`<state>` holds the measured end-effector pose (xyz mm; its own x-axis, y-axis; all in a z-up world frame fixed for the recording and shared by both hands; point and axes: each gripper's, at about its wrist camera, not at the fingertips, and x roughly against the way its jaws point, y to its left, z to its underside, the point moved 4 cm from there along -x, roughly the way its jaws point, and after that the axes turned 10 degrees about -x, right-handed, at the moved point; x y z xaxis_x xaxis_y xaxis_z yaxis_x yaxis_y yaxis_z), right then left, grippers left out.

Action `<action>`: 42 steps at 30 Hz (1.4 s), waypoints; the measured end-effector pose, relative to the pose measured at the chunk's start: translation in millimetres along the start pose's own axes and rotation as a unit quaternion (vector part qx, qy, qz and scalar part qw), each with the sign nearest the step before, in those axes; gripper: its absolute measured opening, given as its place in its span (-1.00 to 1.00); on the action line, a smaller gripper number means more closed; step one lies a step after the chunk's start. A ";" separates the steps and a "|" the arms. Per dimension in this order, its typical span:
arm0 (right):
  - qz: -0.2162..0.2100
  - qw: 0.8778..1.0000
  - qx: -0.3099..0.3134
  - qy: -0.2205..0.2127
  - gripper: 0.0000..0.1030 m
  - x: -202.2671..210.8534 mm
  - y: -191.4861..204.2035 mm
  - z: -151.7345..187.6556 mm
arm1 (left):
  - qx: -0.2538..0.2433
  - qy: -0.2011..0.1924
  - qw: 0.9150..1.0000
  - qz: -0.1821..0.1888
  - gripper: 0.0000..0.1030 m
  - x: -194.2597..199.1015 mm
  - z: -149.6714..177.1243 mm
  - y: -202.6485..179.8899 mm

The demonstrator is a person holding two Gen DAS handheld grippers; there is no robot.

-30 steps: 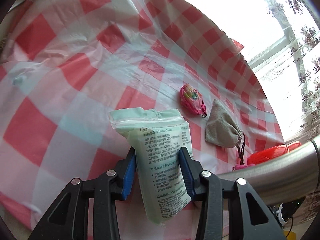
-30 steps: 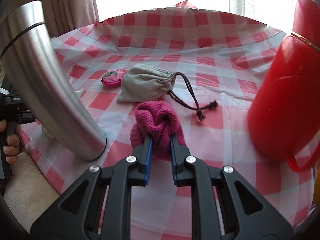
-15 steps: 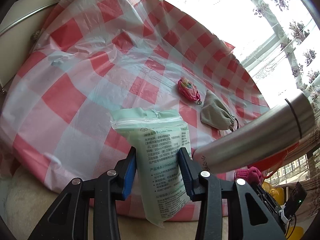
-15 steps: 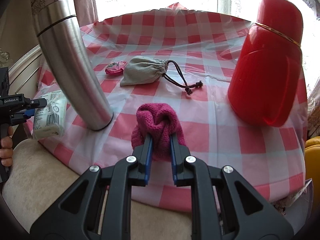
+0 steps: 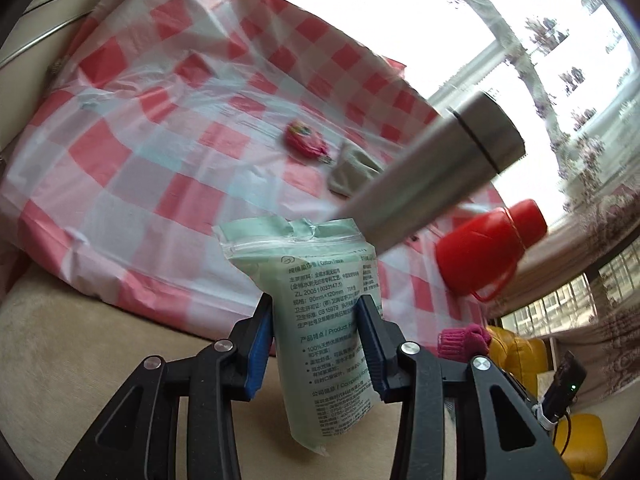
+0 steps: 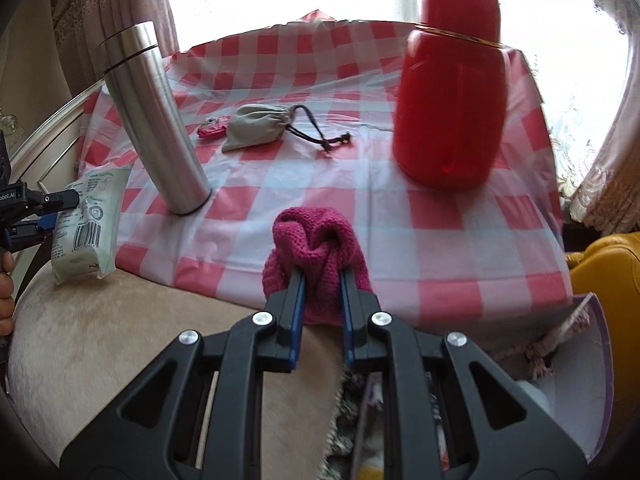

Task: Organize soft objects
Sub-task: 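Carry the pack and bootie to the white box and open both tools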

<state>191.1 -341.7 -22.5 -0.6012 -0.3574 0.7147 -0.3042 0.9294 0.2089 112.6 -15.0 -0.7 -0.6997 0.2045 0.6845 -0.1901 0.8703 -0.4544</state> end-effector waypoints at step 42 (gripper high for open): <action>0.196 0.965 -0.176 -0.018 -0.17 115.1 -245.0 57.3 | -0.274 0.156 0.938 0.144 0.21 -147.1 106.8 -328.3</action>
<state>154.1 -615.8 -29.7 -0.6458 0.0299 0.7630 0.2170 0.9652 0.1458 204.4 -378.6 -13.1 -0.4167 0.5131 0.7504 0.4177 0.8412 -0.3433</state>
